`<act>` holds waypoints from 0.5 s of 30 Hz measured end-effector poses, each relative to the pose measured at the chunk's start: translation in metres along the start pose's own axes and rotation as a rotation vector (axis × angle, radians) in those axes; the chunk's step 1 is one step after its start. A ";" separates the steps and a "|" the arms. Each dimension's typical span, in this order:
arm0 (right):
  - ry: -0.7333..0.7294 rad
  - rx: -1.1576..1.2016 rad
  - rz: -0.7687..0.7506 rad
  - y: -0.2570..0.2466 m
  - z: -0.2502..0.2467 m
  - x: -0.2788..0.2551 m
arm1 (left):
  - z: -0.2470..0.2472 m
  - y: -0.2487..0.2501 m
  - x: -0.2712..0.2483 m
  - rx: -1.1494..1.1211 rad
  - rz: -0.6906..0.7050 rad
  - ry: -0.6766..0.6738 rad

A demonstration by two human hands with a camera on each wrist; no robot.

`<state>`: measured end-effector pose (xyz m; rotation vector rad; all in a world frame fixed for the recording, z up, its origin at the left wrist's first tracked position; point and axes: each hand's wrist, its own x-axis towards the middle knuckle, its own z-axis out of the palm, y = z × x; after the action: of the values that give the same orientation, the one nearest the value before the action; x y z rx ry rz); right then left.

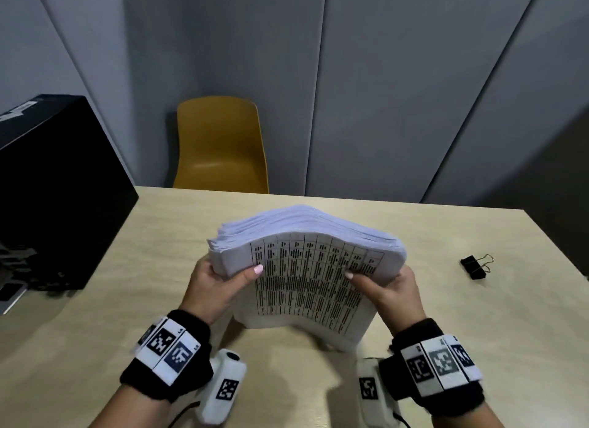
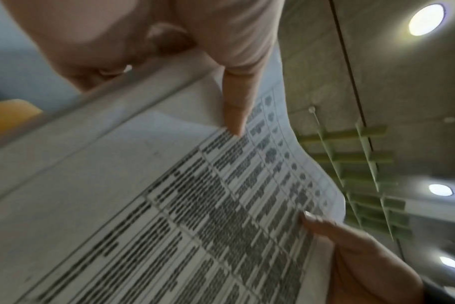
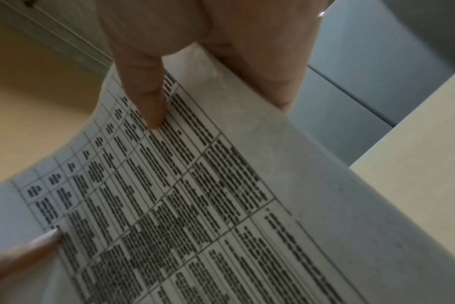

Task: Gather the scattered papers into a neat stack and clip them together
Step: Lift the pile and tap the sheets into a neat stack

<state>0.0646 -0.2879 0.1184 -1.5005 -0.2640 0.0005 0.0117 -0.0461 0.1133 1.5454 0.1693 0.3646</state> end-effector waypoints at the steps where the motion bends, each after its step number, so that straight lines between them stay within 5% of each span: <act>1: 0.009 0.027 0.002 0.003 0.002 0.001 | 0.004 -0.001 0.000 0.018 -0.003 0.011; 8: 0.127 0.098 -0.071 0.005 0.006 -0.002 | 0.014 0.001 -0.003 0.017 0.073 0.092; 15: 0.075 0.041 0.042 0.011 0.009 -0.003 | 0.019 0.003 -0.005 0.012 0.009 0.096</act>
<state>0.0624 -0.2789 0.1074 -1.4622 -0.1719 -0.0168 0.0132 -0.0654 0.1164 1.5420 0.2397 0.4458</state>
